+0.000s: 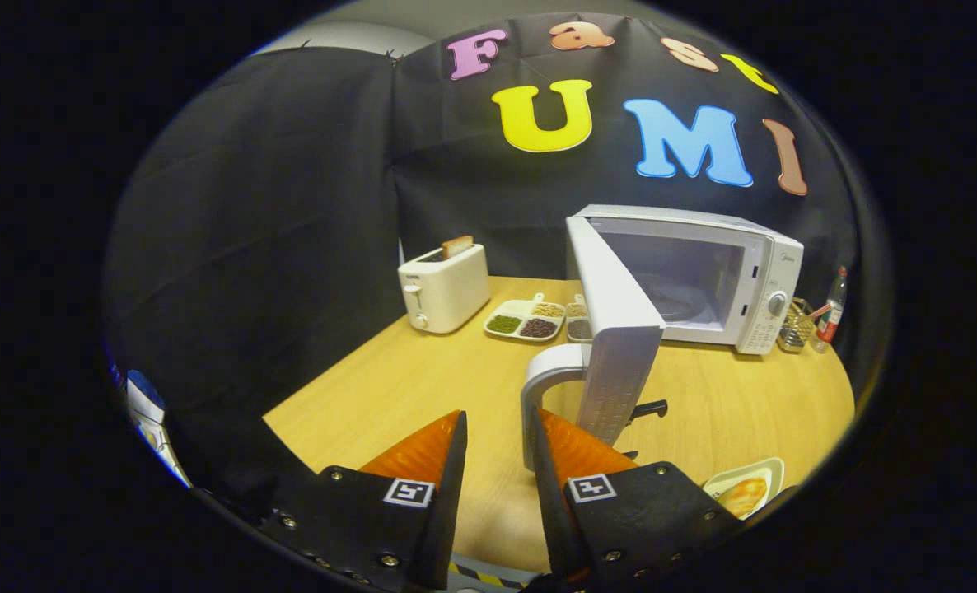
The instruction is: Open the microwave, put the food inside, and close the microwave door.
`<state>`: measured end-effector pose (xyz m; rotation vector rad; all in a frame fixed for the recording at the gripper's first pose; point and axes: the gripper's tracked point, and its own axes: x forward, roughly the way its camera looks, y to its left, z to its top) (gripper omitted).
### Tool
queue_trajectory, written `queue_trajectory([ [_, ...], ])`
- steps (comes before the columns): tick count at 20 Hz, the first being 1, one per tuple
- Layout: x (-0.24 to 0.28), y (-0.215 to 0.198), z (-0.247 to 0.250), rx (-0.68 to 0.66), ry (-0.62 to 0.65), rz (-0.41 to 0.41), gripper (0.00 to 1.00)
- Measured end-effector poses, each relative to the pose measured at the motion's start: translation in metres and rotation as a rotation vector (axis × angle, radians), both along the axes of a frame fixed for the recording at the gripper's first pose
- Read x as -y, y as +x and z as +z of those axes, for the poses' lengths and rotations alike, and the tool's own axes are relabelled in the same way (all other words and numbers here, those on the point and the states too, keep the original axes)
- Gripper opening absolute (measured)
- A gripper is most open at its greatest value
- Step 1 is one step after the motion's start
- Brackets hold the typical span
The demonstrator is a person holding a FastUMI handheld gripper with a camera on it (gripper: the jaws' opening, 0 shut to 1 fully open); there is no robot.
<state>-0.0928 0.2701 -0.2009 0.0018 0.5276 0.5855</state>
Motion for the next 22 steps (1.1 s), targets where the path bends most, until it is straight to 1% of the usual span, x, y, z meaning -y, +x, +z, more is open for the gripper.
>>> queue_trajectory([
  [2, 0.003, -0.011, 0.024, 0.041, 0.057, 0.052, 0.56],
  [3, 0.011, -0.012, 0.035, 0.068, 0.07, 0.057, 0.71],
  [5, 0.035, -0.006, 0.053, 0.122, 0.074, 0.022, 0.99],
  [9, 0.093, 0.007, 0.064, 0.167, 0.049, -0.102, 1.0],
  [14, 0.176, 0.024, 0.044, 0.143, -0.04, -0.271, 0.99],
  [19, 0.234, 0.034, 0.007, 0.058, -0.112, -0.388, 1.0],
  [20, 0.246, 0.035, -0.006, 0.031, -0.133, -0.415, 1.0],
  [22, 0.262, 0.031, -0.036, -0.066, -0.151, -0.46, 1.0],
])
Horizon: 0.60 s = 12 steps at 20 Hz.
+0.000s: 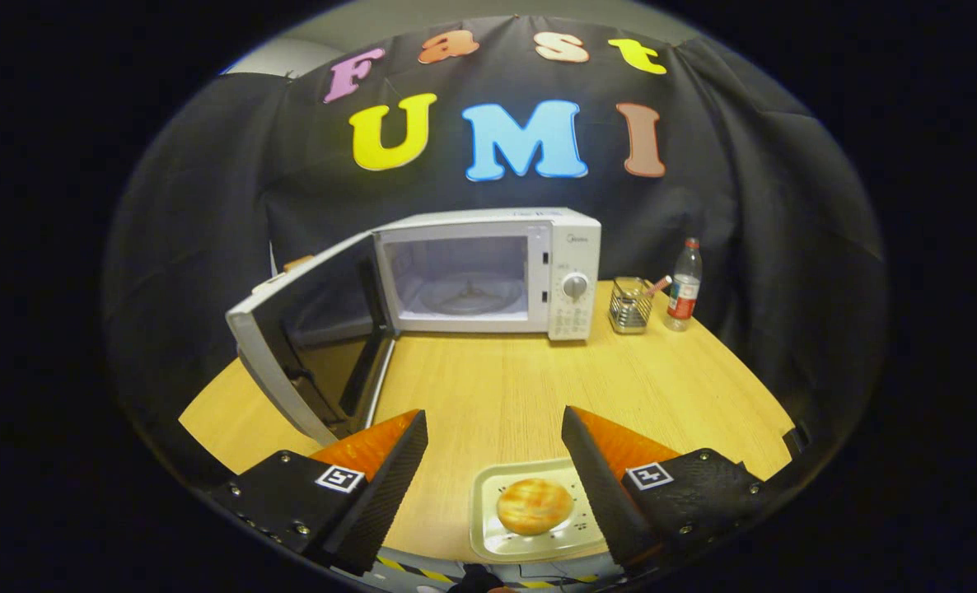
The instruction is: Open the microwave, put the food inside, and close the microwave door.
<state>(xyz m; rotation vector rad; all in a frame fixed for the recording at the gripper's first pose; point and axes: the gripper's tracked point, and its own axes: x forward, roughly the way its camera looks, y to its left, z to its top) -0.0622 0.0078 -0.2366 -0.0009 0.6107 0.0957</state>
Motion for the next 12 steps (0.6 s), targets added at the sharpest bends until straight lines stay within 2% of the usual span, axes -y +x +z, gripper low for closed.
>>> queue_trajectory([
  [4, 0.018, -0.016, -0.046, -0.137, 0.008, -0.063, 1.0],
  [9, 0.029, -0.033, -0.09, -0.28, -0.087, -0.037, 1.0],
  [12, 0.025, -0.037, -0.104, -0.329, -0.08, -0.023, 1.0],
])
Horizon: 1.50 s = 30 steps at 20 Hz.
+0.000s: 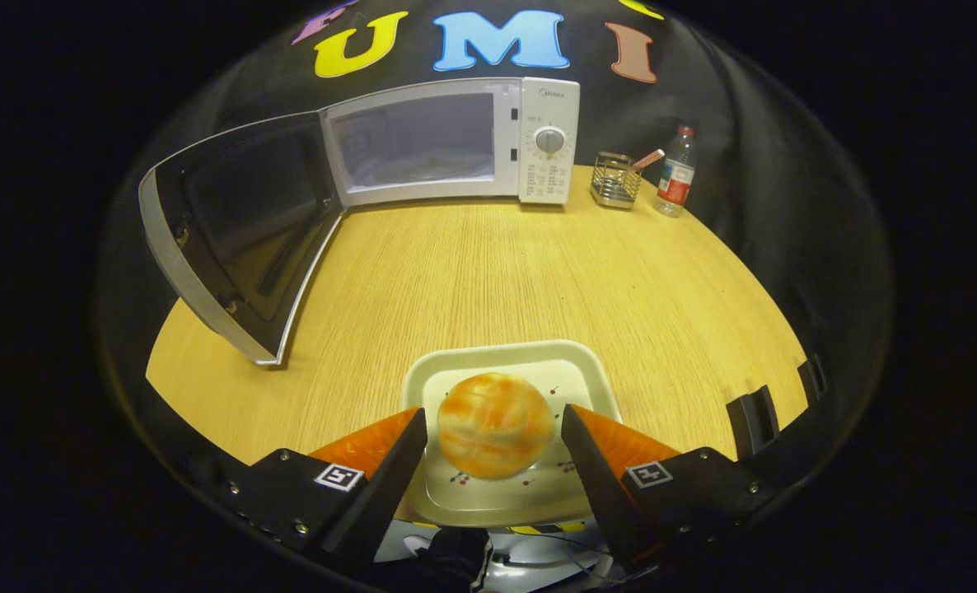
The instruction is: Open the microwave, put the food inside, and close the microwave door.
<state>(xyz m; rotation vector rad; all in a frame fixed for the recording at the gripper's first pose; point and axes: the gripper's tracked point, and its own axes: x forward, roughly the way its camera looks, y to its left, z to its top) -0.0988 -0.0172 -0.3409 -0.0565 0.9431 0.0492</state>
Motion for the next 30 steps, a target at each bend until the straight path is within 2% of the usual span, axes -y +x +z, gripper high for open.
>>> queue_trajectory([
  [4, 0.0, 0.005, -0.007, -0.031, 0.0, 0.009, 0.97],
  [6, -0.002, 0.007, -0.004, -0.033, 0.022, 0.014, 0.81],
  [11, -0.021, 0.038, 0.027, 0.037, 0.133, -0.005, 0.81],
  [17, -0.062, 0.11, 0.073, 0.171, 0.3, 0.007, 0.81],
  [21, -0.084, 0.16, 0.095, 0.249, 0.358, 0.022, 0.8],
  [30, -0.128, 0.253, 0.1, 0.335, 0.477, 0.054, 0.8],
])
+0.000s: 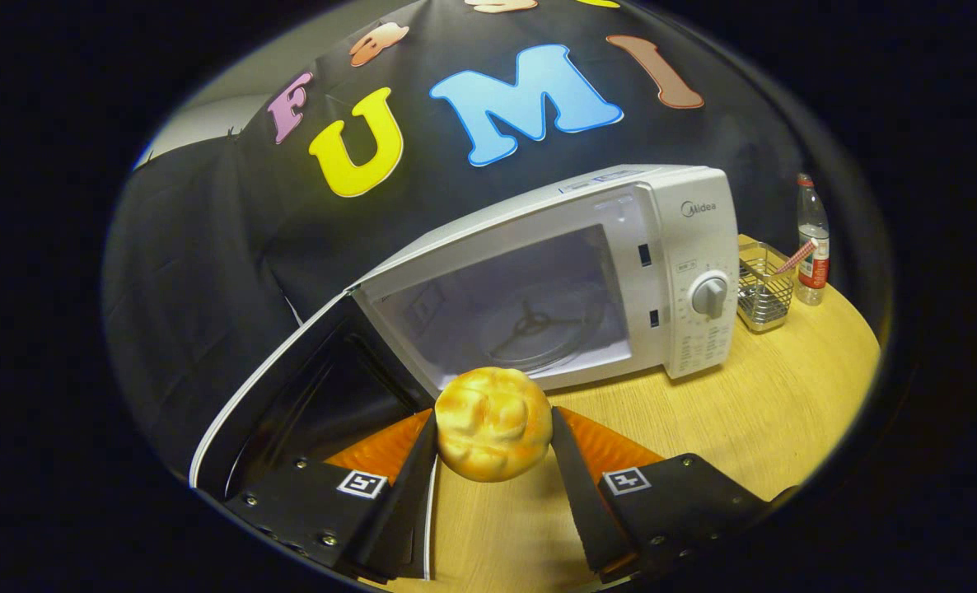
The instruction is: Open the microwave, put the food inside, and close the microwave door.
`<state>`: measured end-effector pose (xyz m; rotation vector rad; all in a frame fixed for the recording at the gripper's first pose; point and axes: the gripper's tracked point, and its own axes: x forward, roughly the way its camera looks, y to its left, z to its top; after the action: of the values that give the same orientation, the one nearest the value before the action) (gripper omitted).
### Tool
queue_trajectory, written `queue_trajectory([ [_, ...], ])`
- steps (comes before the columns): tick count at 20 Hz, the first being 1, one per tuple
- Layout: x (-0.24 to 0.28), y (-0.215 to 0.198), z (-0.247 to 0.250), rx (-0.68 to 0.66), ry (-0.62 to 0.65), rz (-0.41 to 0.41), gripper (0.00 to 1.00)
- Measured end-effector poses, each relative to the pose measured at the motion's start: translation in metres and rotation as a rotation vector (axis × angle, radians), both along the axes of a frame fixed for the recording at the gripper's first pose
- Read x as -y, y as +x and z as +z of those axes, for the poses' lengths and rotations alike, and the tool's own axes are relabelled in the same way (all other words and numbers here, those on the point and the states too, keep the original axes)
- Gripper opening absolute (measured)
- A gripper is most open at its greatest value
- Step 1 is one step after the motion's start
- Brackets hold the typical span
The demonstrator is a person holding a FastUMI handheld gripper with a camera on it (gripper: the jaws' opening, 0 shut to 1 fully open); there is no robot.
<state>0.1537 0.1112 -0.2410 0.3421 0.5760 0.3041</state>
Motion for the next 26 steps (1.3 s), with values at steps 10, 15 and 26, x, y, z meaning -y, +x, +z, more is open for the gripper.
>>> queue_trajectory([
  [10, -0.016, 0.083, -0.019, 0.055, 0.108, -0.077, 0.8],
  [15, -0.022, 0.114, -0.025, 0.116, 0.154, -0.125, 0.8],
  [26, -0.013, 0.148, -0.074, 0.002, 0.198, -0.271, 0.83],
])
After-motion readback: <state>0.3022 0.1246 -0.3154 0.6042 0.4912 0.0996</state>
